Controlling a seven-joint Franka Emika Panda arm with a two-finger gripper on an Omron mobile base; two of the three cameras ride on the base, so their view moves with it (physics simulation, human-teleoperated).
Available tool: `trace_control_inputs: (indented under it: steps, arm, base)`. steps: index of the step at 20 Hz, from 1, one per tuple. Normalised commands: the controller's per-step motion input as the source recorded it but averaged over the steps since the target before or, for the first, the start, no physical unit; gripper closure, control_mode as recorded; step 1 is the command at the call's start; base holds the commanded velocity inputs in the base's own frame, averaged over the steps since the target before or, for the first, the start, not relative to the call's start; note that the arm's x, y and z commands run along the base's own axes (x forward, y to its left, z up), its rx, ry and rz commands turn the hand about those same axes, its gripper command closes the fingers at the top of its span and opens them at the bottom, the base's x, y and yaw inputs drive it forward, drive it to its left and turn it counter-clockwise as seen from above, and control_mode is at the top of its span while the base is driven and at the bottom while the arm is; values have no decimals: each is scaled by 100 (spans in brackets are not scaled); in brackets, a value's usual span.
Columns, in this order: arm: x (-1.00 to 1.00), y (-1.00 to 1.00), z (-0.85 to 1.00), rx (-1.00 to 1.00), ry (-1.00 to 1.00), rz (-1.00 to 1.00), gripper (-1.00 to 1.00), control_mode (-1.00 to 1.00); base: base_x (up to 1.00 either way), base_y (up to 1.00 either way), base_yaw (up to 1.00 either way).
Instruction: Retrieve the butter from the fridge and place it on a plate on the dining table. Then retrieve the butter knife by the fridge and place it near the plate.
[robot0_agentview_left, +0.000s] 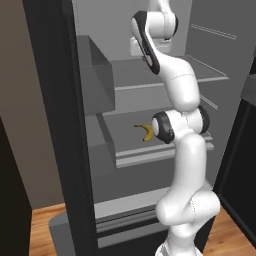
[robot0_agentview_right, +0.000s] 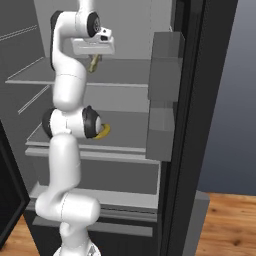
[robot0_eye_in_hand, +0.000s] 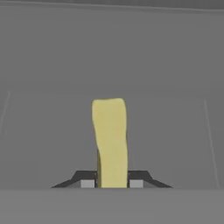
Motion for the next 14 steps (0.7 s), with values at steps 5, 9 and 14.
trace_control_inputs:
  steps: [5,9,14]
  arm:
    - [-58,-2,-59,0,-45,-8,100,-100]
    - [-76,0,-100,0,-36,-7,100,-100]
    - [-78,0,-39,3,-50,-5,100,-100]
  base:
    - [0,0,0]
    - [0,0,0]
    - [0,0,0]
